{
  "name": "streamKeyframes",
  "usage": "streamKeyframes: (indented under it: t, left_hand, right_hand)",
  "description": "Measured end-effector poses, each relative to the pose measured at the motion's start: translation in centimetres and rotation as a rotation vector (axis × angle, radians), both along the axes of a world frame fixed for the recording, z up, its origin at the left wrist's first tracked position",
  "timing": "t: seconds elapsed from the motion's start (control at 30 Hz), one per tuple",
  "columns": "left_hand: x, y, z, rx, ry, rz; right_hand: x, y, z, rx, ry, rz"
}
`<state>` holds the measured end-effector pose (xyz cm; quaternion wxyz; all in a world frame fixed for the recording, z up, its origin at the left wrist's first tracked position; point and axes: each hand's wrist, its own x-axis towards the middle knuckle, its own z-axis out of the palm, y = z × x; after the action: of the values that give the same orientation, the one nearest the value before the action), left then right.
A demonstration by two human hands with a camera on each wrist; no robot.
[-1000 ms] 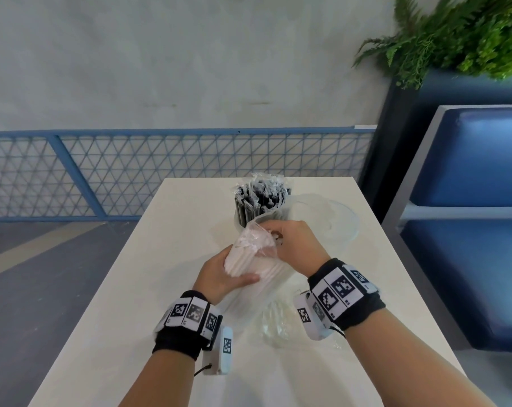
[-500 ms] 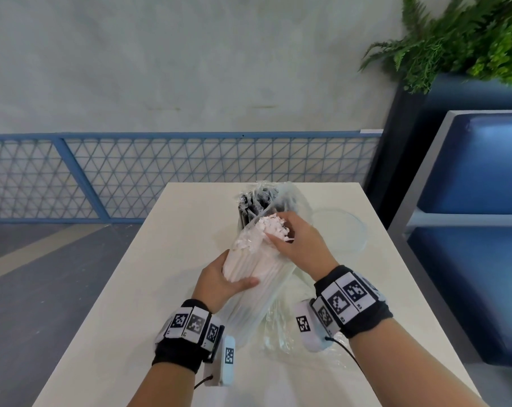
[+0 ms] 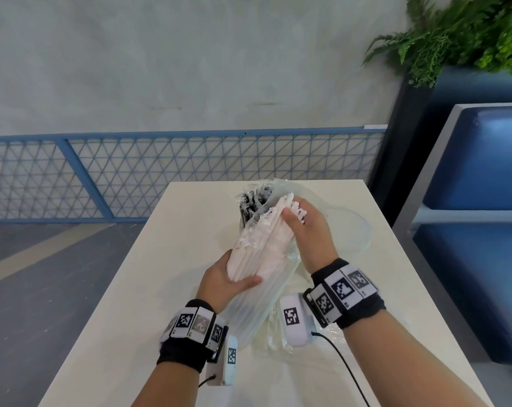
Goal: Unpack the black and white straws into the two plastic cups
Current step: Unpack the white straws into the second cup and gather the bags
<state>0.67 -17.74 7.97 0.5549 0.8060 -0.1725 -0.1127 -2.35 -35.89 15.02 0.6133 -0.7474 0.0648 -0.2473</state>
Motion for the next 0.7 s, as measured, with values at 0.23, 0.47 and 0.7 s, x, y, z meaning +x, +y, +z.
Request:
streamKeyframes:
  t: [0.23,0.47,0.7]
  left_hand:
    - [0.0,-0.7,0.3,0.005,-0.027,-0.036]
    - [-0.2,-1.6,1.4,-0.011,-0.071,0.002]
    - [-0.3,-1.5,1.3,-0.052,-0.054,0.01]
  right_hand:
    - [-0.3,1.0,-1.5,0.355,0.116,0.112]
    - [-0.5,1.5,-0.6,0.407,0.116,0.096]
    - [0.1,-0.5,1.6,0.388,-0.004,0.041]
